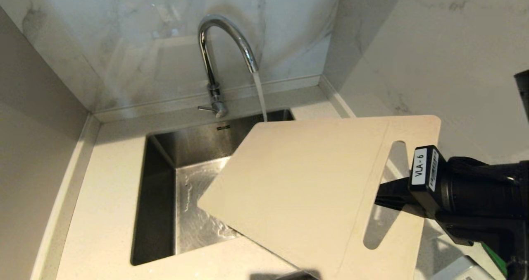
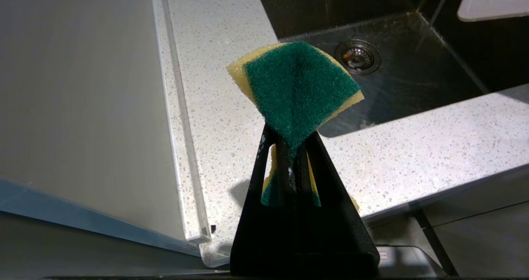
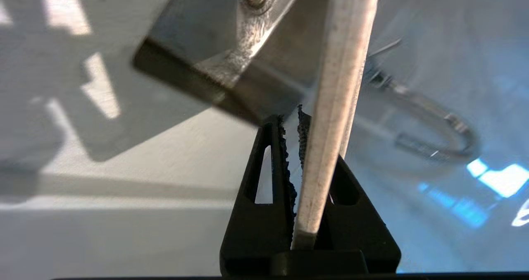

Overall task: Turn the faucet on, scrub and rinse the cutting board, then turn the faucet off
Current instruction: Scrub the cutting board underwater

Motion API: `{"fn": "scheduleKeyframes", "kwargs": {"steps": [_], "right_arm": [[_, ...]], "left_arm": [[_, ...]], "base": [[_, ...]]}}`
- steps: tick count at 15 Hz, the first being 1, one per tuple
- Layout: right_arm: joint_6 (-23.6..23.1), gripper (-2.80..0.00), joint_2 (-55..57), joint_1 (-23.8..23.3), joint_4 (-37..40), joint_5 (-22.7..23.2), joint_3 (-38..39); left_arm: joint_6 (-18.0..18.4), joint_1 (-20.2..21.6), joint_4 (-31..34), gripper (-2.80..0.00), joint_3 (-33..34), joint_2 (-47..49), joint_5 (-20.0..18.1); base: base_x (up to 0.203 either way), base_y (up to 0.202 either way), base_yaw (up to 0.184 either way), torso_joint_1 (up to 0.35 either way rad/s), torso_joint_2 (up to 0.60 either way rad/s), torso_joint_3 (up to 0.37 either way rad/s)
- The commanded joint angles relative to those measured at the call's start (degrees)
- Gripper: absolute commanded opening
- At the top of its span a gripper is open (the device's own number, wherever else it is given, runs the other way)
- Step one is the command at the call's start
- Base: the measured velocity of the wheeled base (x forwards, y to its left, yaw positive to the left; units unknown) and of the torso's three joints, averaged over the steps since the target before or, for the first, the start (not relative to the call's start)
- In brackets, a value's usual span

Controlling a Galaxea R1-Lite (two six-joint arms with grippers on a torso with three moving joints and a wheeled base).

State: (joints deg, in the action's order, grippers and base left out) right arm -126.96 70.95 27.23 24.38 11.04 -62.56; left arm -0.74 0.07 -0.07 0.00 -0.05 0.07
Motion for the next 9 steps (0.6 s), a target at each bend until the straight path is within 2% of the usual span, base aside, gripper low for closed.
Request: {"fn": "scheduleKeyframes", "kwargs": {"steps": [1, 4, 6, 9], "right_arm": [[-3.77, -2.8, 4.91, -0.01, 0.06, 1.97, -3.26], [-7.93, -2.8, 9.81, -0.15, -0.22, 5.69, -6.56], [-10.57, -2.8, 11.65, -0.16, -0.3, 6.09, -8.9], [-11.1, -2.8, 13.42, -0.16, -0.21, 5.76, -10.69]], "left_arm": [[-0.05, 0.01, -0.01, -2.8, 0.09, 0.05, 0.01], [-0.05, 0.01, -0.01, -2.8, 0.09, 0.05, 0.01], [-0.05, 0.01, -0.01, -2.8, 0.09, 0.05, 0.01], [-0.14, 0.01, -0.01, -2.8, 0.09, 0.0, 0.02]], "base": [[0.0, 0.0, 0.0, 0.0, 0.0, 0.0], [0.0, 0.0, 0.0, 0.0, 0.0, 0.0], [0.0, 0.0, 0.0, 0.0, 0.0, 0.0], [0.0, 0.0, 0.0, 0.0, 0.0, 0.0]]}}
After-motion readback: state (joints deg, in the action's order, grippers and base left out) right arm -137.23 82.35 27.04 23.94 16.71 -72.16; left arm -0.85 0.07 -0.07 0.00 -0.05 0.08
